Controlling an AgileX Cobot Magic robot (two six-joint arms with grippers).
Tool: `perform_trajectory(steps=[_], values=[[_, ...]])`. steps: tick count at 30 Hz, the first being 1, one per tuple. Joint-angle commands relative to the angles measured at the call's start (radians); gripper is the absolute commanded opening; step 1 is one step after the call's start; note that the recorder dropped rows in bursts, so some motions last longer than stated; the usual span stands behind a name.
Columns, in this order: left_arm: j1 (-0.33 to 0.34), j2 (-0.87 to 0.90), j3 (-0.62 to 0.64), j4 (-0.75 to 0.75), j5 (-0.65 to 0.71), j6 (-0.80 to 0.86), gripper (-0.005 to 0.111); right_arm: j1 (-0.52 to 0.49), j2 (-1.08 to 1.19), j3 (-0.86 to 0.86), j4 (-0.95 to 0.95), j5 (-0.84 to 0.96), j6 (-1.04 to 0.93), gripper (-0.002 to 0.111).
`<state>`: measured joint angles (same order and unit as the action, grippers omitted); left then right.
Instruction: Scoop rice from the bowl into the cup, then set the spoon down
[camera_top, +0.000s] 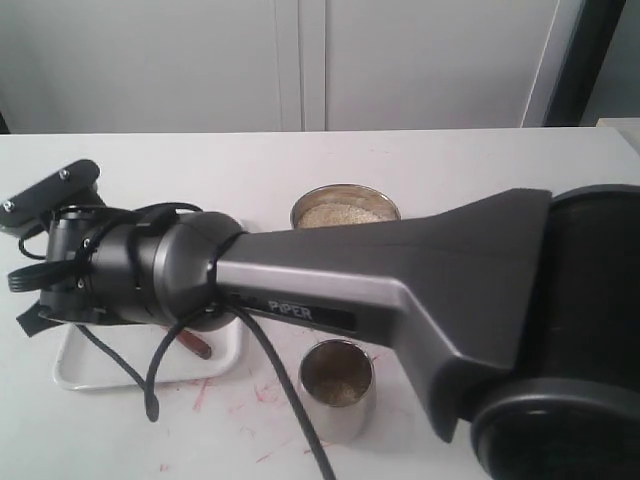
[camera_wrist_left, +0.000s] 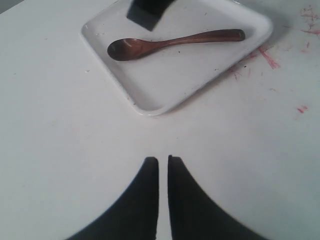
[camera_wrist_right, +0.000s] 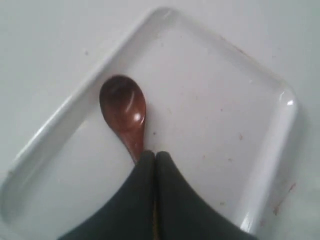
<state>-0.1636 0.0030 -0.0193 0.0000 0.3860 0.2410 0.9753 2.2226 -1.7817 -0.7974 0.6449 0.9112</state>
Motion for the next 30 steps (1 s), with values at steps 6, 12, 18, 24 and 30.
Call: perform_trajectory(steps=[6,12,18,24,30], values=[[-0.002,-0.003,0.009,0.0,0.033,-0.006,0.014,-0.011,-0.126,0.056,-0.11,-0.073,0.081,0.0],[-0.002,-0.003,0.009,0.0,0.033,-0.006,0.014,-0.011,-0.224,0.15,-0.176,-0.112,0.081,0.0],[-0.002,-0.003,0.009,0.0,0.033,-0.006,0.014,-0.011,-0.342,0.259,-0.202,-0.131,0.081,0.0],[-0.002,-0.003,0.009,0.0,0.033,-0.006,0.014,-0.011,-0.467,0.38,-0.231,-0.158,0.081,0.0],[-0.002,-0.003,0.009,0.0,0.033,-0.006,0.014,-0.011,-0.606,0.492,-0.253,-0.195,0.081,0.0]])
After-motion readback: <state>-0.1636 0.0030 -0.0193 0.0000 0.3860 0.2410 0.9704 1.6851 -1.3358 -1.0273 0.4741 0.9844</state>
